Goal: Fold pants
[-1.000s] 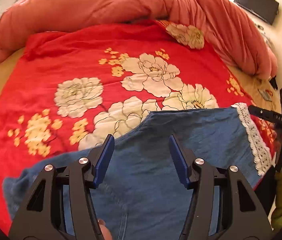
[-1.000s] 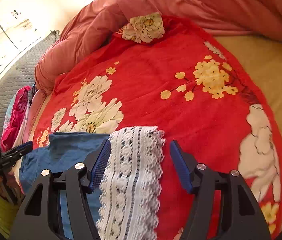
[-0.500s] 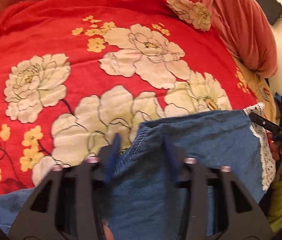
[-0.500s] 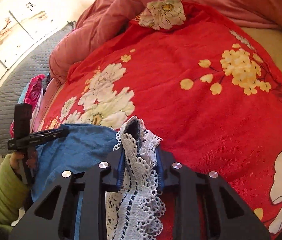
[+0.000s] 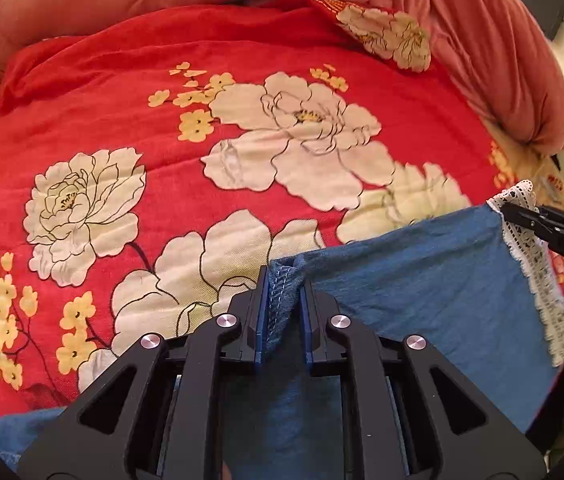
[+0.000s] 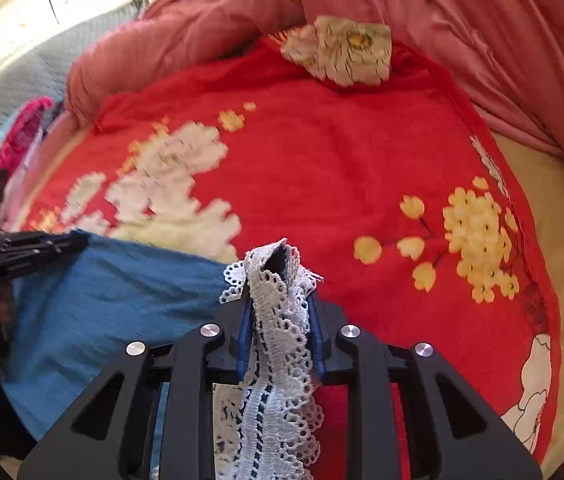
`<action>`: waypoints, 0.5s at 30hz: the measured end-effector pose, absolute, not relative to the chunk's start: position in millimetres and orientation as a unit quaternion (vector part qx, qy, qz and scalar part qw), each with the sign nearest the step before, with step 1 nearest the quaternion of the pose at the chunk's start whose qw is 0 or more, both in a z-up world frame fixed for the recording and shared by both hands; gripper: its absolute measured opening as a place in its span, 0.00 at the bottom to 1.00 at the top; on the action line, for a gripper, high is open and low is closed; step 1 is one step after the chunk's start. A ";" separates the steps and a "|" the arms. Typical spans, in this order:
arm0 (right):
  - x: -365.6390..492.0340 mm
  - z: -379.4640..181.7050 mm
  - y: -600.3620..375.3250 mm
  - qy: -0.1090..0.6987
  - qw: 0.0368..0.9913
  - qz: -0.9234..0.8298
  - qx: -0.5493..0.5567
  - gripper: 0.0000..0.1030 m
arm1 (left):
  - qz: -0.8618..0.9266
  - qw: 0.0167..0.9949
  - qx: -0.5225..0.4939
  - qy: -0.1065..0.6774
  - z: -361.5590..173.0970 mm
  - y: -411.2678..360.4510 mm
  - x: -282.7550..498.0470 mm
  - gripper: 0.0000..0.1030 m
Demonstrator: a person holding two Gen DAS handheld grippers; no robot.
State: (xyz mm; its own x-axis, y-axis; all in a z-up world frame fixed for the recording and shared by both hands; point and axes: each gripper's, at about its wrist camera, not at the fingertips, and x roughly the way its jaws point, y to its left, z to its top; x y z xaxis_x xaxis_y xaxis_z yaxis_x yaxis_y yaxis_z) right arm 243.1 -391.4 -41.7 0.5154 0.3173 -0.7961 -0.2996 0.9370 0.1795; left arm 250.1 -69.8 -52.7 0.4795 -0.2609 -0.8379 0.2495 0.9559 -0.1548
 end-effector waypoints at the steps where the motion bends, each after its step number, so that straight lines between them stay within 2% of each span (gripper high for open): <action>1: 241.9 -46.0 -390.8 0.460 0.870 0.175 0.004 0.25 | -0.147 0.863 0.001 0.484 -55.3 -70.6 248.4 0.10; 4: 241.1 -51.8 -394.3 0.458 0.873 0.166 0.005 0.33 | -0.144 0.868 0.001 0.475 -56.9 -69.0 246.1 0.11; 6: 240.3 -52.4 -396.8 0.454 0.877 0.156 0.008 0.42 | -0.142 0.870 -0.003 0.473 -57.3 -67.7 247.1 0.14; 8: 238.5 -52.0 -400.3 0.448 0.881 0.153 0.018 0.45 | -0.136 0.872 -0.009 0.470 -56.7 -64.2 247.2 0.18; 13: 221.9 -35.5 -421.0 0.408 0.903 0.119 0.058 0.65 | -0.090 0.882 -0.014 0.462 -48.5 -56.3 238.6 0.36; 15: 210.9 -28.1 -427.6 0.387 0.913 0.111 0.069 0.65 | -0.073 0.889 -0.016 0.451 -40.0 -54.5 228.1 0.36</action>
State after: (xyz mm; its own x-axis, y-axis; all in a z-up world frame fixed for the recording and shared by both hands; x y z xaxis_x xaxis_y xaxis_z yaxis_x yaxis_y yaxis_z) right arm 210.9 -427.6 -28.1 0.6751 0.2559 -0.6919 -0.1492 0.9659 0.2117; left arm 228.1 -54.5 -40.0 0.5826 -0.1438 -0.7999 0.1155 0.9889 -0.0936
